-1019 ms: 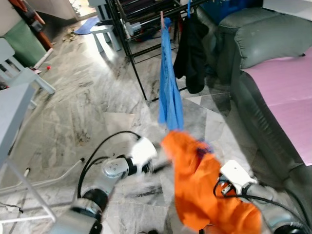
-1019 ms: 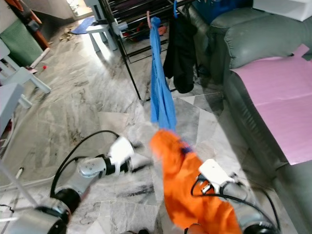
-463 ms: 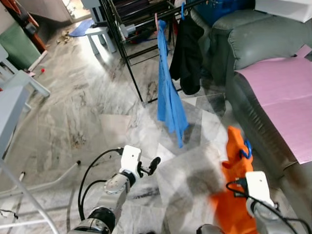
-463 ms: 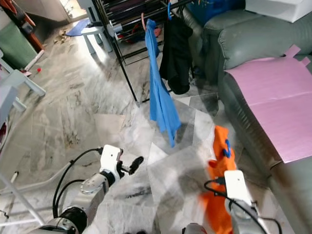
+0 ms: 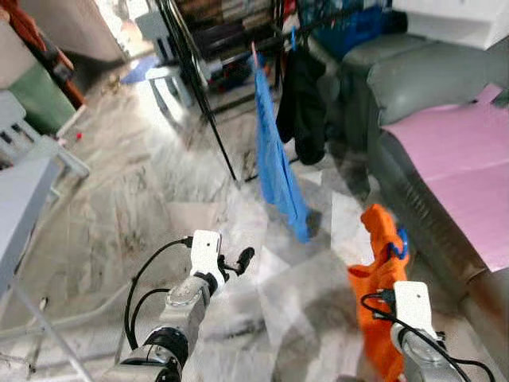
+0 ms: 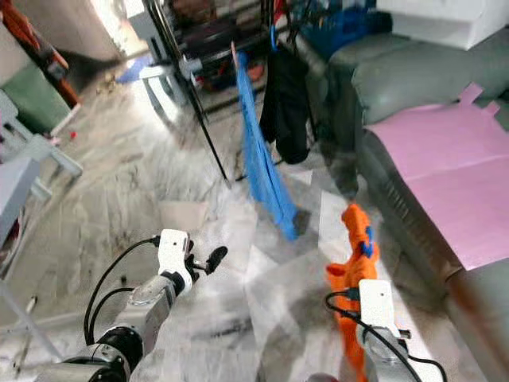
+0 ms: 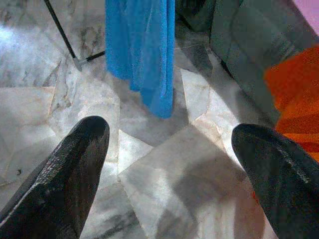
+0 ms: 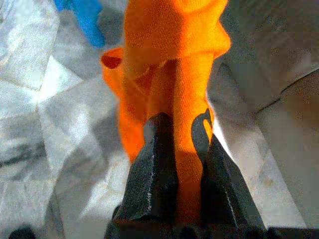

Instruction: Hang hanger

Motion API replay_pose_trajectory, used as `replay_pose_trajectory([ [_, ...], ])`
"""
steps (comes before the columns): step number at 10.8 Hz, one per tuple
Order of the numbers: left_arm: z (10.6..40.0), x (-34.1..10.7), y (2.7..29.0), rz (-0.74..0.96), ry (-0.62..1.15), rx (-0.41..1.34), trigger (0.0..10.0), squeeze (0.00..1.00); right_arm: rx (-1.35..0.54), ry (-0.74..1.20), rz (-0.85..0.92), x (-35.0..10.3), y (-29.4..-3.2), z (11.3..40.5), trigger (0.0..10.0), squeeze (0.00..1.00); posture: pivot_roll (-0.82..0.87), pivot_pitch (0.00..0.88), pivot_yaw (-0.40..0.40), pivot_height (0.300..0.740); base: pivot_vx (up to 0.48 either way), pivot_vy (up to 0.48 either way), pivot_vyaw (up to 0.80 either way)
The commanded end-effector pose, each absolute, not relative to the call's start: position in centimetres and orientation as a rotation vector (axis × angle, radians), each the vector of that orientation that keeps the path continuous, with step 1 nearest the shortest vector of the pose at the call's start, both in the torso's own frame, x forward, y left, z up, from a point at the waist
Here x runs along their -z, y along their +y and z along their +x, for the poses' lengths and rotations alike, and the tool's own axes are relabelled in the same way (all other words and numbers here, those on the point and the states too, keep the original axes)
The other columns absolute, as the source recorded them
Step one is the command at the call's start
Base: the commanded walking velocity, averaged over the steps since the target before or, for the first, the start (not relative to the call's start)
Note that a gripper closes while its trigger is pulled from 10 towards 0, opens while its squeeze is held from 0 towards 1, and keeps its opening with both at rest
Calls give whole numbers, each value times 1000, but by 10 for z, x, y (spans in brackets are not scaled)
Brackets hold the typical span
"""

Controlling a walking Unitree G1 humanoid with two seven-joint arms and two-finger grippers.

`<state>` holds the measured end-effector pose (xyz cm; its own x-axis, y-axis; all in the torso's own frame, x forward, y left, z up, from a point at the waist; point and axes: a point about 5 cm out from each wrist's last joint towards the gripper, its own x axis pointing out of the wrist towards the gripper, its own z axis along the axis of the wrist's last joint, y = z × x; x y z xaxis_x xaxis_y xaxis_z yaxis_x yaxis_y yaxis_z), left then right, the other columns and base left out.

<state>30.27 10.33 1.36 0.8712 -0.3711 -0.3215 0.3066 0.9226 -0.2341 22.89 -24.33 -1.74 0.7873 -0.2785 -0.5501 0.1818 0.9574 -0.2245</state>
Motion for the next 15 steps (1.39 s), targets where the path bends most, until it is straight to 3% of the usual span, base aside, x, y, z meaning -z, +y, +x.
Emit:
replay_pose_trajectory([
  [1, 305, -14, 108, -187, 382, 340, 10000, 0, 226, 577, -158, 13, -233, 235, 10000, 0, -305, 0, 206, 740, 337, 0, 0],
  [6, 296, -6, 106, -233, 381, 285, 10000, 0, 149, 596, -209, 13, -227, 246, 10000, 0, -226, 0, 110, 740, 353, 0, 0],
  [11, 291, -2, 99, -214, 408, 290, 10000, 0, 129, 622, -214, 20, -223, 236, 10000, 0, -241, 0, 111, 740, 303, 0, 0],
  [15, 291, -1, 130, -168, 376, 87, 10000, 0, 24, 671, -261, 23, -209, 247, 10000, 0, -71, 3, -26, 740, 0, 0, 0],
])
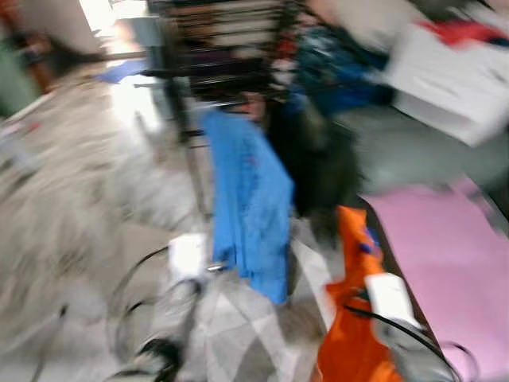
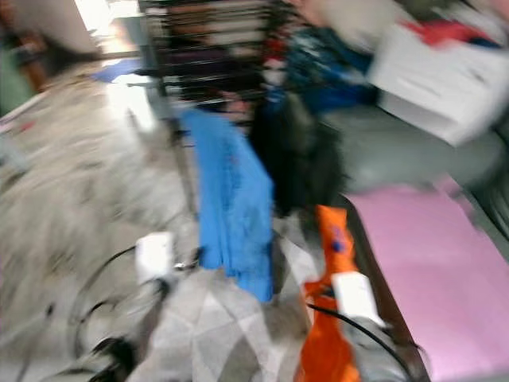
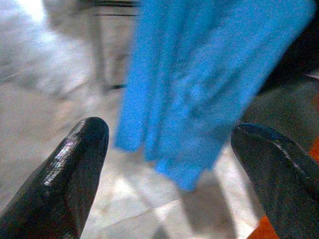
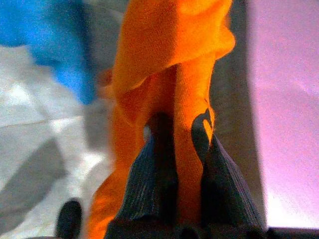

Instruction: Hang hanger

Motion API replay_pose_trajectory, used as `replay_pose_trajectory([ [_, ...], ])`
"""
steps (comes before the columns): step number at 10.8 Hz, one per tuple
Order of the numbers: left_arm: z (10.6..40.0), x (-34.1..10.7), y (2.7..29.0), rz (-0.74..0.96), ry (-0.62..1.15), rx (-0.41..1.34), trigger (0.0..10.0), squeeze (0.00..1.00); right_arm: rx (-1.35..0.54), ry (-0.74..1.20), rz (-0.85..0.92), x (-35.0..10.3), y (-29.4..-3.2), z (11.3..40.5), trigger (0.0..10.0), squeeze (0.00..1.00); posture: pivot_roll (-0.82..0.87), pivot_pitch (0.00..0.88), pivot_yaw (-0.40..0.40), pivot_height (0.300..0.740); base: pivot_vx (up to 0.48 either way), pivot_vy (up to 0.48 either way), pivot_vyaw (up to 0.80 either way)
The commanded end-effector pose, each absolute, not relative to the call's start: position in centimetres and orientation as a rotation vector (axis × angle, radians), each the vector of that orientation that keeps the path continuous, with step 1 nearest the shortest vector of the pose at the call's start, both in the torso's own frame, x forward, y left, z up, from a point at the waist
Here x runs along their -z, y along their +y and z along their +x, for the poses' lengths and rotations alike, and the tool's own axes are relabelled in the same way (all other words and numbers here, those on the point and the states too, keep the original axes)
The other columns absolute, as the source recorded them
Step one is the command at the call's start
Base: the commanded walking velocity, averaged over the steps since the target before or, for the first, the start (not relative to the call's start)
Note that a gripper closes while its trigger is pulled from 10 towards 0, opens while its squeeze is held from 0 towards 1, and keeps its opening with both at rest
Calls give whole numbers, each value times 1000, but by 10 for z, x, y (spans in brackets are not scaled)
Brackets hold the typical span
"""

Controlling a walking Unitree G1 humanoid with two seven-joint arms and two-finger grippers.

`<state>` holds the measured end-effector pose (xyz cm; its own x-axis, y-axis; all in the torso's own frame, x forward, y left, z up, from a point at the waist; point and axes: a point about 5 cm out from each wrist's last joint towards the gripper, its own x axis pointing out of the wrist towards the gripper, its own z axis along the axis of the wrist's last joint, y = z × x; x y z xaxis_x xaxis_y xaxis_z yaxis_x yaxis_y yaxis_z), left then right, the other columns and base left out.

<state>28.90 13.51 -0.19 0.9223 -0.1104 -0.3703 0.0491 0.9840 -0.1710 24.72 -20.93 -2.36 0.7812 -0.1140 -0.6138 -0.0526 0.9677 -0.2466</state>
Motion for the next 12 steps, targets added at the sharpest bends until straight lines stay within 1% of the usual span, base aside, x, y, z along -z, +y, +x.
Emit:
replay_pose_trajectory([
  [1, 287, 2, 135, -143, 368, 78, 10000, 0, 8, 674, -257, 22, -204, 254, 10000, 0, -29, 0, -39, 740, 0, 0, 0],
  [3, 280, 7, 151, -108, 378, 34, 10000, 0, 15, 704, -181, 25, -191, 263, 10000, 0, 21, 0, -25, 740, 0, 0, 0],
  [4, 281, 5, 162, -138, 367, 0, 10000, 0, 84, 706, -125, 25, -192, 265, 10000, 0, 23, 0, 2, 740, 0, 0, 0],
  [5, 283, 3, 163, -157, 362, 4, 10000, 0, 127, 706, -99, 26, -196, 264, 10000, 0, 11, 0, 20, 740, 0, 0, 0],
  [6, 284, 2, 155, -145, 367, 40, 10000, 0, 163, 731, -18, 32, -199, 259, 10000, 0, -9, 0, 31, 740, 0, -274, 0],
  [8, 281, 7, 138, -167, 397, 100, 10000, 0, 184, 757, -27, 40, -206, 247, 10000, 0, -46, 0, 50, 740, 0, -326, 0],
  [9, 279, 9, 131, -175, 403, 130, 10000, 0, 183, 746, -24, 39, -206, 248, 10000, 0, -71, 0, 60, 740, 0, -398, 0],
  [10, 278, 10, 123, -174, 413, 153, 10000, 0, 141, 736, 5, 39, -200, 248, 10000, 0, -85, 0, 62, 740, 0, -398, 0],
  [12, 280, 9, 120, -176, 420, 162, 10000, 0, 92, 732, 27, 41, -194, 247, 10000, 0, -97, 0, 68, 740, 0, -394, 0],
])
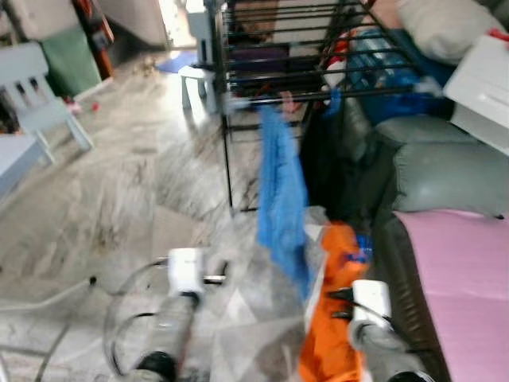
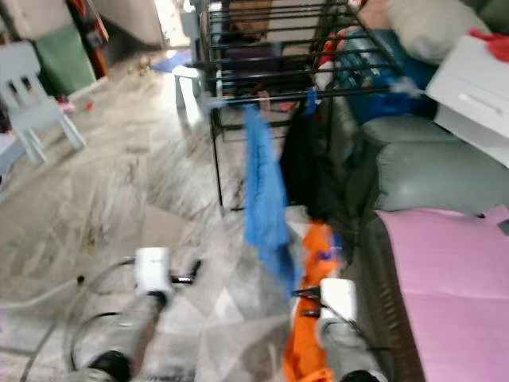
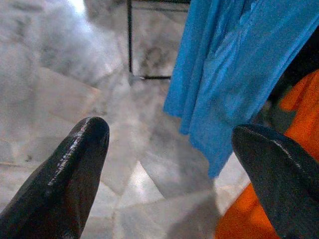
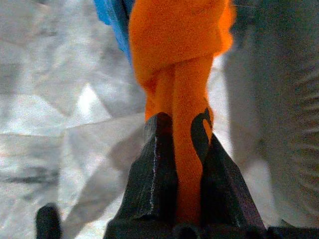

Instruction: Hang hanger

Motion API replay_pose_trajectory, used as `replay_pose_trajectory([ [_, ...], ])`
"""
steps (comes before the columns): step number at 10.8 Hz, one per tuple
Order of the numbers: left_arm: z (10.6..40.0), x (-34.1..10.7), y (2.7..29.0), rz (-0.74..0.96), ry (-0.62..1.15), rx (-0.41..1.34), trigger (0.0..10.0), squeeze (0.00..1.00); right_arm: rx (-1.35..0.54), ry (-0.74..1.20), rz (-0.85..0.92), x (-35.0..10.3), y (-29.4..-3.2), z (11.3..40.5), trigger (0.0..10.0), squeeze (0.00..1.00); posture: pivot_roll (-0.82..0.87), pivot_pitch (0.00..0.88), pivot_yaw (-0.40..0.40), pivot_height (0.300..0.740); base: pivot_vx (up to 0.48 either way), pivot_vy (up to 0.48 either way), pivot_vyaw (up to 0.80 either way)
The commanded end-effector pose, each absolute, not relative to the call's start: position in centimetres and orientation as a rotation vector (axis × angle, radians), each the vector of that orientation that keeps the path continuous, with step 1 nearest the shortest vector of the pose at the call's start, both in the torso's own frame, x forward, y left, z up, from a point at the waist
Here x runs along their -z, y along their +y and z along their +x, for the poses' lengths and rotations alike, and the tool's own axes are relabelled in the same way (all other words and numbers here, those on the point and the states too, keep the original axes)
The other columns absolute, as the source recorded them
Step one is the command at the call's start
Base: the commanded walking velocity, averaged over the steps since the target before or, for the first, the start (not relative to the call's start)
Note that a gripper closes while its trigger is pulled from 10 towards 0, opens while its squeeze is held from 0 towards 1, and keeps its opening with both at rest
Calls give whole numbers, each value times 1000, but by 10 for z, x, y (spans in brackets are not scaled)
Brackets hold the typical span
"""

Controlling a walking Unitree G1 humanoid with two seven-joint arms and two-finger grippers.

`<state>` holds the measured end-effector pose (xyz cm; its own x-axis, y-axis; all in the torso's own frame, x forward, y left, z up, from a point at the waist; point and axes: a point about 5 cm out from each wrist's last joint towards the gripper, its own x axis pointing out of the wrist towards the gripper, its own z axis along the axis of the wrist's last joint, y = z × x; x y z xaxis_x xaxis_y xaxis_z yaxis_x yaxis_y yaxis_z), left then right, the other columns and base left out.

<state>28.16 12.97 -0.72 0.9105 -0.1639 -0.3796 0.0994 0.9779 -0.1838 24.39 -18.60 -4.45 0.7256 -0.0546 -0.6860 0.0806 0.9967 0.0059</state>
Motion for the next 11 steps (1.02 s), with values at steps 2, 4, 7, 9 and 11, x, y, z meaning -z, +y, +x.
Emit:
replay_pose_trajectory([
  [2, 283, 8, 123, -176, 427, 163, 10000, 0, 83, 731, 31, 41, -194, 247, 10000, 0, -110, 0, 77, 740, 0, -394, 0],
  [4, 287, 5, 124, -179, 428, 150, 10000, 0, 75, 708, 40, 38, -193, 249, 10000, 0, -134, 0, 93, 740, 0, -193, 0],
  [7, 292, -1, 117, -221, 406, 217, 10000, 0, 68, 692, 22, 41, -197, 241, 10000, 0, -163, 0, 116, 740, 0, 0, 0],
  [9, 291, 0, 116, -240, 401, 241, 10000, 0, 42, 694, 13, 44, -192, 237, 10000, 0, -166, 0, 121, 740, 319, 360, 0],
  [11, 288, 1, 116, -247, 403, 249, 10000, 0, 32, 689, -1, 45, -189, 236, 10000, 0, -165, 0, 123, 740, 330, 349, 0],
])
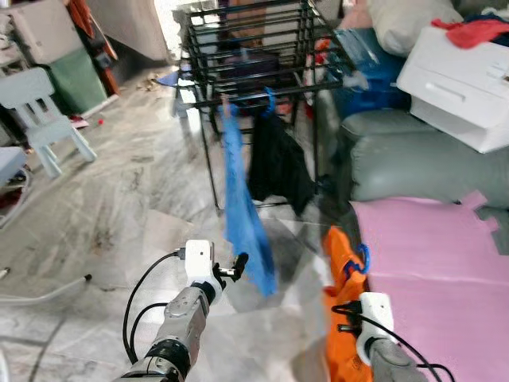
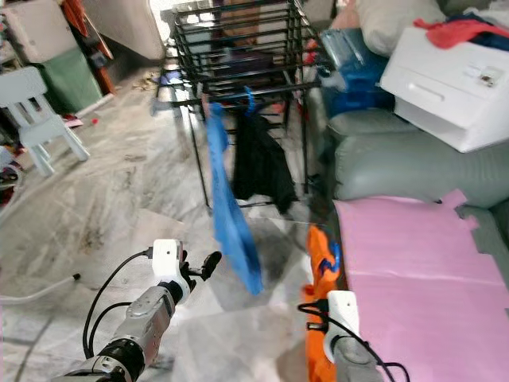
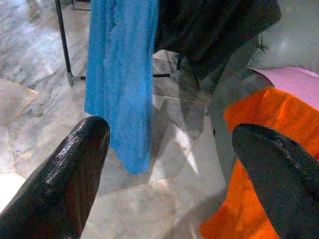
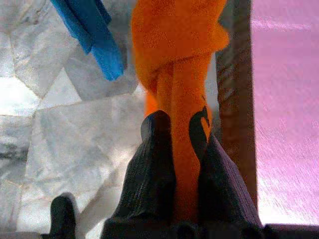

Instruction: Hang hanger

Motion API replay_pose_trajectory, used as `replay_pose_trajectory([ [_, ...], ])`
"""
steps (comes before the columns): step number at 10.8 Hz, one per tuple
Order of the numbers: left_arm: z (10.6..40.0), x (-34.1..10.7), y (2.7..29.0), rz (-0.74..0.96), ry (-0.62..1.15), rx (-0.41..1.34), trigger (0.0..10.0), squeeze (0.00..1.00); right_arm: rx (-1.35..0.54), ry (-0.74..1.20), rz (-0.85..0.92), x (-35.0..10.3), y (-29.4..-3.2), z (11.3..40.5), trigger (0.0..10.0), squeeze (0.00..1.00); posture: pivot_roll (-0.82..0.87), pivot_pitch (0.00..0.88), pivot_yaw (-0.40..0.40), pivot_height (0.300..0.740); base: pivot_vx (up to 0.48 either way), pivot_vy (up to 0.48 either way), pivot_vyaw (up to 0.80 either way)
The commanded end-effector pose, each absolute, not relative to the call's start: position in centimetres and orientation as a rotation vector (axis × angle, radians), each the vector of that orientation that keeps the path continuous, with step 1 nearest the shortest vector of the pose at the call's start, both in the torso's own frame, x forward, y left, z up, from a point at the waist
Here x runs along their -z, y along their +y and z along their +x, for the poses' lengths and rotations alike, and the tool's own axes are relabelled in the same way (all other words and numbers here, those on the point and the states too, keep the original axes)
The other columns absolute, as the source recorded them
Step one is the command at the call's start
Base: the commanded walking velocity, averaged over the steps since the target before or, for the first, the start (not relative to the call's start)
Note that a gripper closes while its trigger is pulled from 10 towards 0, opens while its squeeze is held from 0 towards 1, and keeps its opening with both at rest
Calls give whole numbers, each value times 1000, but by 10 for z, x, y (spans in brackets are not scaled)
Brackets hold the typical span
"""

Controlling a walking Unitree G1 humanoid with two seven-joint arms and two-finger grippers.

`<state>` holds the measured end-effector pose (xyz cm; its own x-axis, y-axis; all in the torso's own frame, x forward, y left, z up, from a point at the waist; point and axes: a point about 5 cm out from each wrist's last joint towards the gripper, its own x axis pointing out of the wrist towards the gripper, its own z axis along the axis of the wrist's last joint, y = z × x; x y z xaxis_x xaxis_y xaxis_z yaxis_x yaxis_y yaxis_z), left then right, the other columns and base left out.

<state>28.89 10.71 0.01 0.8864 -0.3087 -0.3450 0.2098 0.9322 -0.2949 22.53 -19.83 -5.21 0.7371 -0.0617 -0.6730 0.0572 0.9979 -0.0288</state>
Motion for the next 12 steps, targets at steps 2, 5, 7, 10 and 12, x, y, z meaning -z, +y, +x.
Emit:
replay_pose_trajectory([
  [2, 287, 3, 115, -247, 409, 255, 10000, 0, 122, 605, -28, 35, -200, 242, 10000, 0, -161, 0, 122, 740, 339, 339, 0],
  [5, 286, 3, 112, -231, 412, 276, 10000, 0, 375, 480, -46, 15, -233, 251, 10000, 0, -167, 0, 130, 740, 391, 206, 0],
  [7, 287, 3, 111, -236, 413, 277, 10000, 0, 433, 432, -22, 8, -241, 254, 10000, 0, -171, 0, 133, 740, 446, 0, 0],
  [10, 288, 1, 107, -227, 404, 299, 10000, 0, 347, 392, -11, -2, -241, 266, 10000, 0, -172, 0, 137, 740, 444, 0, 0],
  [12, 287, 1, 105, -216, 407, 310, 10000, 0, 310, 368, -64, -14, -251, 277, 10000, 0, -172, 0, 141, 740, 446, 0, 0],
])
